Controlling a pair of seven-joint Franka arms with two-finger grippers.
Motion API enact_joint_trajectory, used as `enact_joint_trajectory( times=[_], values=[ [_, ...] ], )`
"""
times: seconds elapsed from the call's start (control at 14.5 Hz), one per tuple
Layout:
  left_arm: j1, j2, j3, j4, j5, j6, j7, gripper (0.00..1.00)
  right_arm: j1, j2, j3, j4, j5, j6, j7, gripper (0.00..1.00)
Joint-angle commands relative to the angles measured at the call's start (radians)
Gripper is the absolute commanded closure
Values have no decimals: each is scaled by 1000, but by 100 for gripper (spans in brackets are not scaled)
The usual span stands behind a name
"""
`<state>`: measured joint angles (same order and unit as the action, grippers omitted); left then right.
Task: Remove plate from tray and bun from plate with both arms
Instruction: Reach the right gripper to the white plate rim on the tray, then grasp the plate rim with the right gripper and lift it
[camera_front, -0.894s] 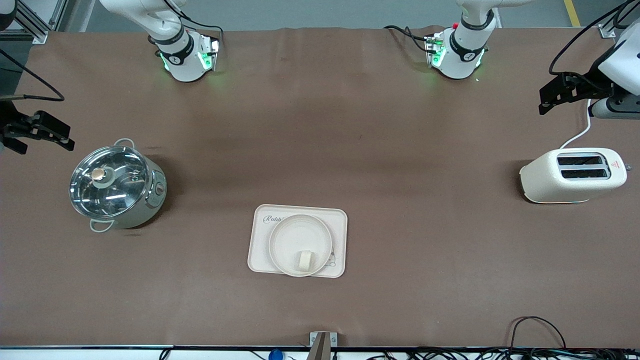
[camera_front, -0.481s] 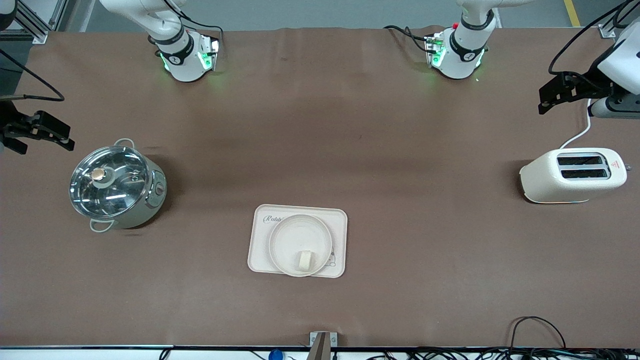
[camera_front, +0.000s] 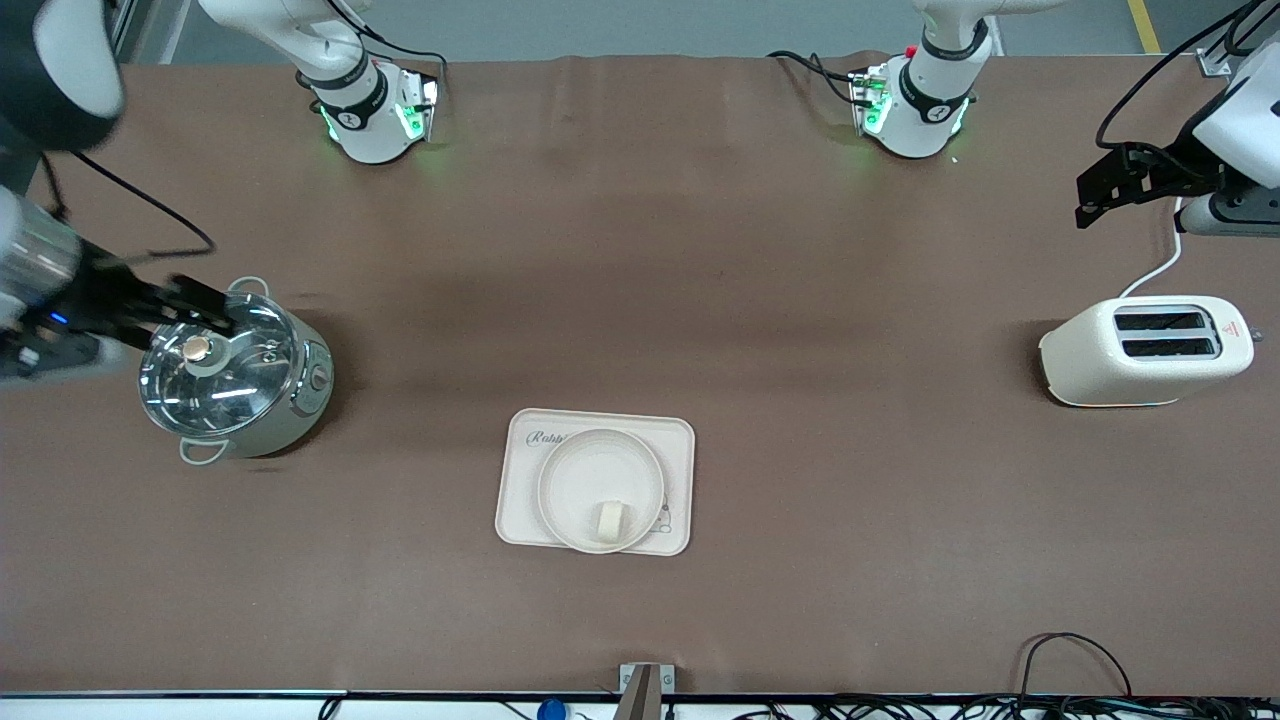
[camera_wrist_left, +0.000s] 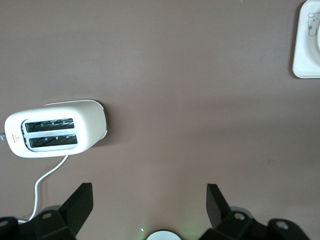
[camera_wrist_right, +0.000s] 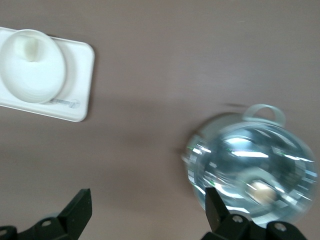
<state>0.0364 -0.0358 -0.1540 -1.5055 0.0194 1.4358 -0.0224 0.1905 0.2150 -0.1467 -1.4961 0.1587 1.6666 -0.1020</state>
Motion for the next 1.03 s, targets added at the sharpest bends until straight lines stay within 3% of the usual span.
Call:
enact_joint_trajectory(
  times=[0.0, 0.21, 0.48, 0.69, 0.96],
  values=[
    [-4, 0, -2, 16, 16, -20, 4, 0, 33, 169, -1, 11, 111, 85, 8, 0],
    [-4, 0, -2, 16, 16, -20, 4, 0, 81, 312, -1, 11, 330, 207, 11, 0],
    [-4, 0, -2, 16, 16, -18, 4, 0, 187, 486, -1, 22, 444, 438, 83, 0],
    [-1, 5, -2, 18, 14, -18, 4, 0, 250, 587, 2, 57, 475, 574, 160, 0],
    [3, 8, -1, 53, 13, -20, 4, 0, 253, 653, 24, 115, 495, 628, 171, 19]
  ],
)
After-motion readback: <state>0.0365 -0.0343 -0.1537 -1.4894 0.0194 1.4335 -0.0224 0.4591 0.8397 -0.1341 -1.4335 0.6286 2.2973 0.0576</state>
